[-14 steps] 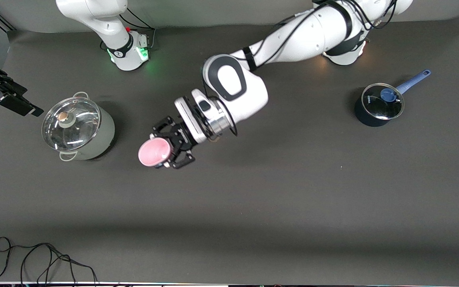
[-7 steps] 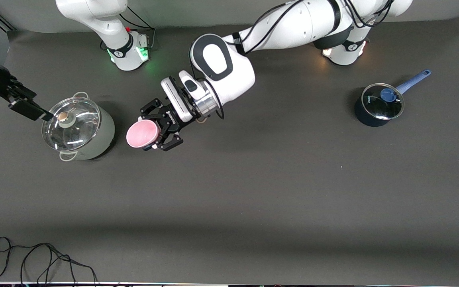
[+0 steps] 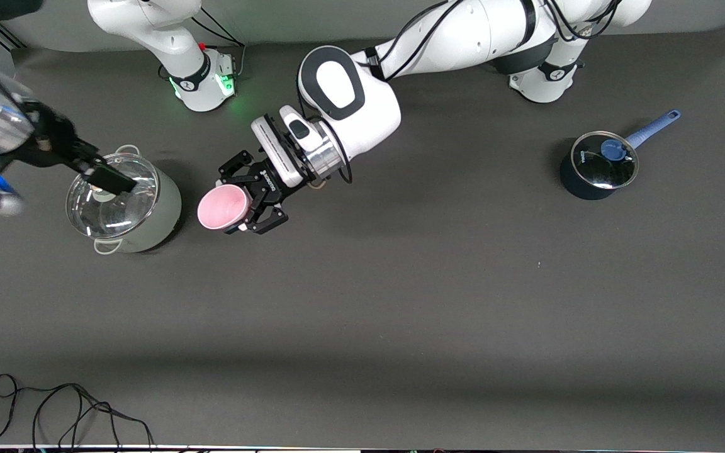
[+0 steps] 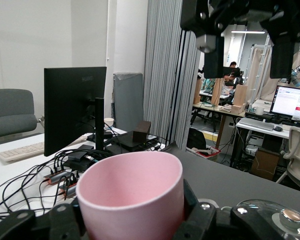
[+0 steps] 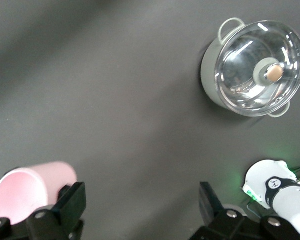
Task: Transfer pink cup from left to right arm
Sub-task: 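Reach the right gripper to the pink cup's rim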
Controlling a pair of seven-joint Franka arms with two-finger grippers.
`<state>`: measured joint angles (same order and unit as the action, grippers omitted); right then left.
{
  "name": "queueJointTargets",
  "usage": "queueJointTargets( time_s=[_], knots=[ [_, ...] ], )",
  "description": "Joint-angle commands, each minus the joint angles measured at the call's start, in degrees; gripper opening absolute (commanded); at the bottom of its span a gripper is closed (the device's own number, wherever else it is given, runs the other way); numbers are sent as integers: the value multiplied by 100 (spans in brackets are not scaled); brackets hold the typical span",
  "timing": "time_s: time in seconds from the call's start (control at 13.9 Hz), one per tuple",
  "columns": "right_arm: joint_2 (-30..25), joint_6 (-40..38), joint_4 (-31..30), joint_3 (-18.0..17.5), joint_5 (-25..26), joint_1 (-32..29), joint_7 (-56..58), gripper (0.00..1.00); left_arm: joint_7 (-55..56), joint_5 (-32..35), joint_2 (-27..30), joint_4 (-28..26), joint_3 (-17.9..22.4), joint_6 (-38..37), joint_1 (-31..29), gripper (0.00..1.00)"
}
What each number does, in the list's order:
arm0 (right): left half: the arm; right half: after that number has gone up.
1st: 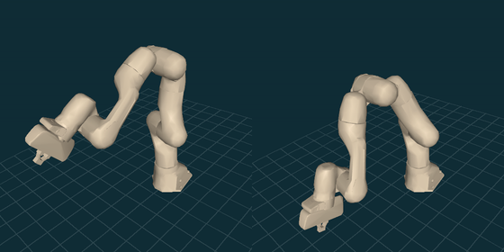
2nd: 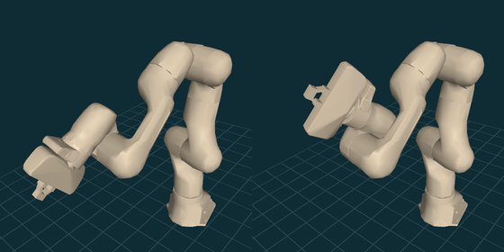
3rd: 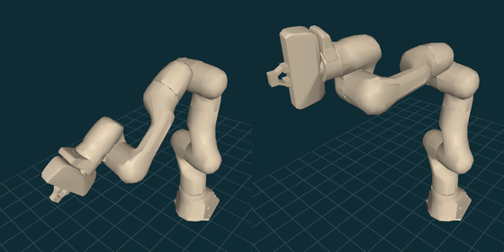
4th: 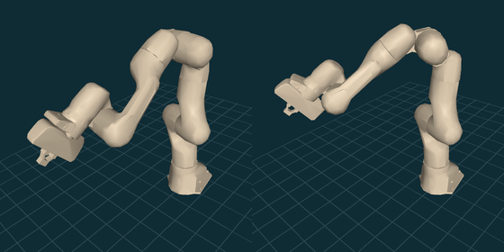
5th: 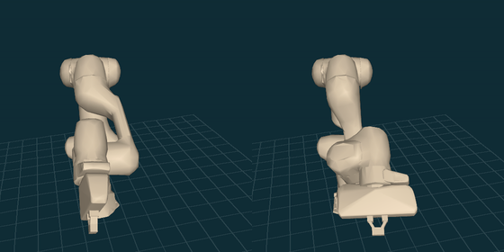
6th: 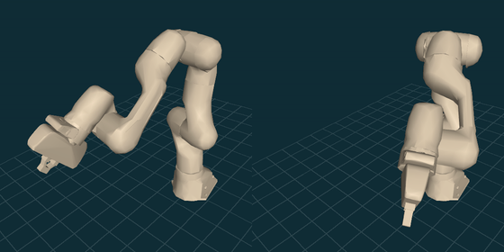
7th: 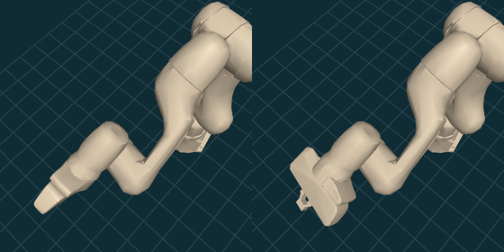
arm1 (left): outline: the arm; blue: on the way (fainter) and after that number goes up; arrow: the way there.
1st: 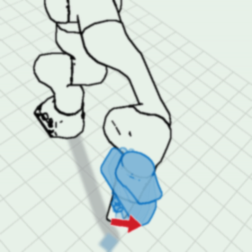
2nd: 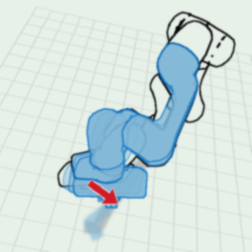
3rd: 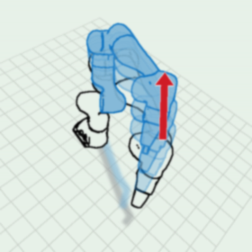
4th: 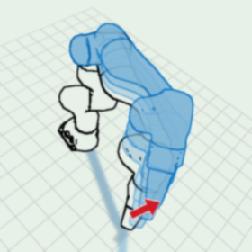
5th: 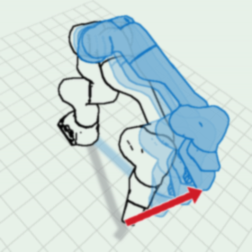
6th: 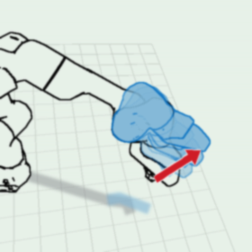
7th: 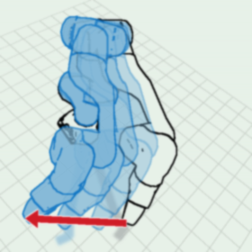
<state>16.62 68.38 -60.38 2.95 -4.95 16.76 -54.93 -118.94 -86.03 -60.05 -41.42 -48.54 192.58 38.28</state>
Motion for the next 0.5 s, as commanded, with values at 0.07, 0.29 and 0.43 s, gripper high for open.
queueJointTargets(
  time_s=[0.07,0.29,0.43],
  knots=[
    [526,-229,694,39,91,477,-281,100,459,16,117,73,468,104,232,0],
    [597,192,765,-48,73,592,-648,100,468,16,152,73,538,104,285,0],
    [763,325,765,-171,73,601,-764,100,468,16,152,73,539,104,285,0]
  ],
)
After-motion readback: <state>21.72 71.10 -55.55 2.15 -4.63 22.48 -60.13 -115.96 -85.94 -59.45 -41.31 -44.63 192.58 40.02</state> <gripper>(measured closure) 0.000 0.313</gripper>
